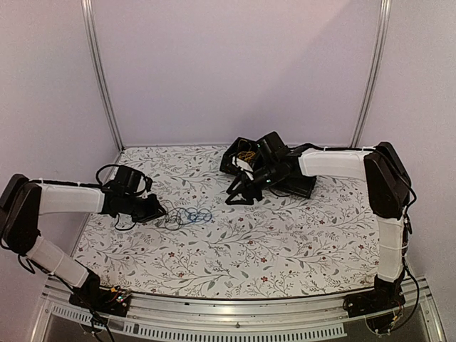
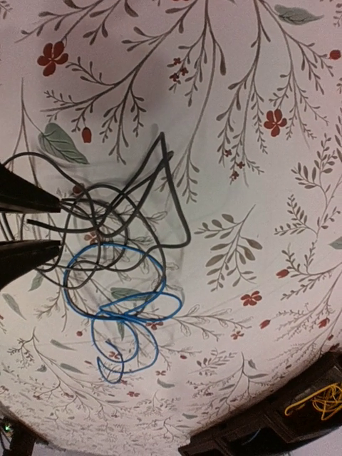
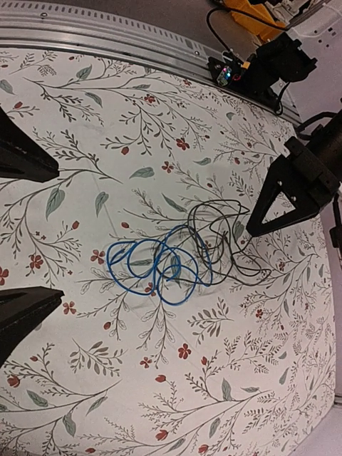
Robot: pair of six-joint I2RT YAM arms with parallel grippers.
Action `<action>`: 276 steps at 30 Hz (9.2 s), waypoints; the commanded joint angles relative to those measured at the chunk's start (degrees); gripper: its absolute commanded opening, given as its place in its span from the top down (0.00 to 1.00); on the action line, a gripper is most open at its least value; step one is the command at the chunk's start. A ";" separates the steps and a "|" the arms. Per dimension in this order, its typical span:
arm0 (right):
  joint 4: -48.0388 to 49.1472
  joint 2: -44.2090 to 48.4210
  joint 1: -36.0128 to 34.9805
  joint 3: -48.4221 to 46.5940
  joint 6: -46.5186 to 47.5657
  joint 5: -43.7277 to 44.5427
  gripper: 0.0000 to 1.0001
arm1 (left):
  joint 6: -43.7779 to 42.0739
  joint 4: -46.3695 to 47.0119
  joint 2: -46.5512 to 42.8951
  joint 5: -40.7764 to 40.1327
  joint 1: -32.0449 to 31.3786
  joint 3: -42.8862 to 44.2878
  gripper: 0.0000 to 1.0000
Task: Untangle the cables
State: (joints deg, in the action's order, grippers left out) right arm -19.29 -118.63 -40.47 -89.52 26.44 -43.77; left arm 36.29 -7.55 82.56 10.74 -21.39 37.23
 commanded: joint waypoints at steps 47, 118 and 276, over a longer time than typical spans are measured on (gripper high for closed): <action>5.85 3.68 -2.30 -16.39 -10.07 -10.74 0.35 | -6.41 -0.60 -4.04 14.97 -16.48 32.40 1.00; -0.68 10.28 3.38 -7.22 -6.69 -17.24 0.32 | -3.95 9.84 -4.96 14.17 -20.38 43.95 1.00; -1.41 14.04 35.30 -8.39 -6.69 1.19 1.00 | -6.41 18.21 6.71 5.55 -22.22 36.84 0.52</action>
State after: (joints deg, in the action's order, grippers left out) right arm -18.70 -106.87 -7.84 -94.61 18.59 -44.25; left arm 29.41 9.17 87.33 14.00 -43.20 74.94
